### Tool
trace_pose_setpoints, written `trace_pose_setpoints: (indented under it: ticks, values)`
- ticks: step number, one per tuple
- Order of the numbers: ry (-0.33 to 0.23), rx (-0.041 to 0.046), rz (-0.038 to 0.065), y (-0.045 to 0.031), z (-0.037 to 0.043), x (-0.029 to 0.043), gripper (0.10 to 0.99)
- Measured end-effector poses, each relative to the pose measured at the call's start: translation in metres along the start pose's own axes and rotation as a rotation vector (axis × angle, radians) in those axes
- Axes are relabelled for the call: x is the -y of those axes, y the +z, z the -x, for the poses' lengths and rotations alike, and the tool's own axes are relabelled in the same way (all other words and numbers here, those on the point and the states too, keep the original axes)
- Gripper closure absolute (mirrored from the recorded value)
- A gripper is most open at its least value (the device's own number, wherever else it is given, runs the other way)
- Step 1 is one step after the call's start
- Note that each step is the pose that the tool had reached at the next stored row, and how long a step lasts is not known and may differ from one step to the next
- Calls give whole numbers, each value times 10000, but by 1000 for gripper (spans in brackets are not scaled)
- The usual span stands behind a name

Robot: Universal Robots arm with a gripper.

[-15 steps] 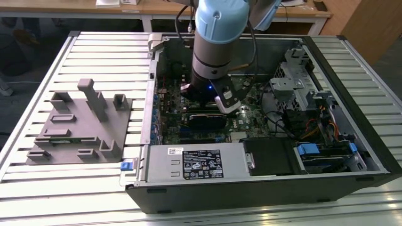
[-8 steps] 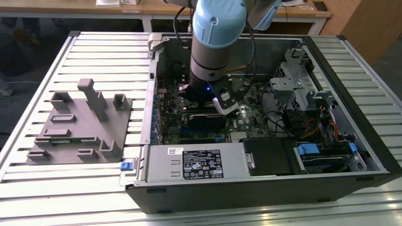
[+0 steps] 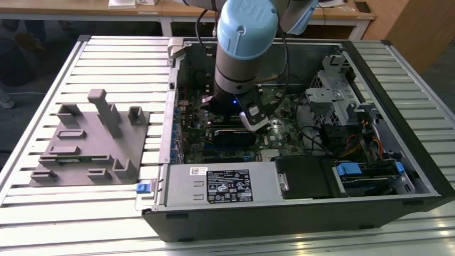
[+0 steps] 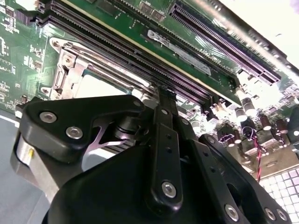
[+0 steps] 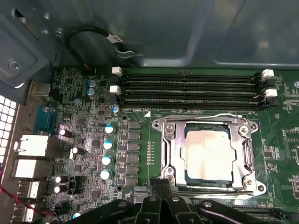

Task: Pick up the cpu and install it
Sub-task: 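Install the second cpu locking lever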

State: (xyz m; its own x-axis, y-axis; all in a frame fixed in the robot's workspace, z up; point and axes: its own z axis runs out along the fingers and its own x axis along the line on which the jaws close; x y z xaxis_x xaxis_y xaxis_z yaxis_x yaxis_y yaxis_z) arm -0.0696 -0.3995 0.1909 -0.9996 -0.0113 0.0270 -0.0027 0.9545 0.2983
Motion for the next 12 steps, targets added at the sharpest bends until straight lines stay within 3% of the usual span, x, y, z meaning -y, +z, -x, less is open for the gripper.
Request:
trace_pose_setpoints:
  ticks: [8,12]
  values:
    - [-2,1,23,10,-2,2,980]
    - [-2,2,26,-21,-4,-8,980]
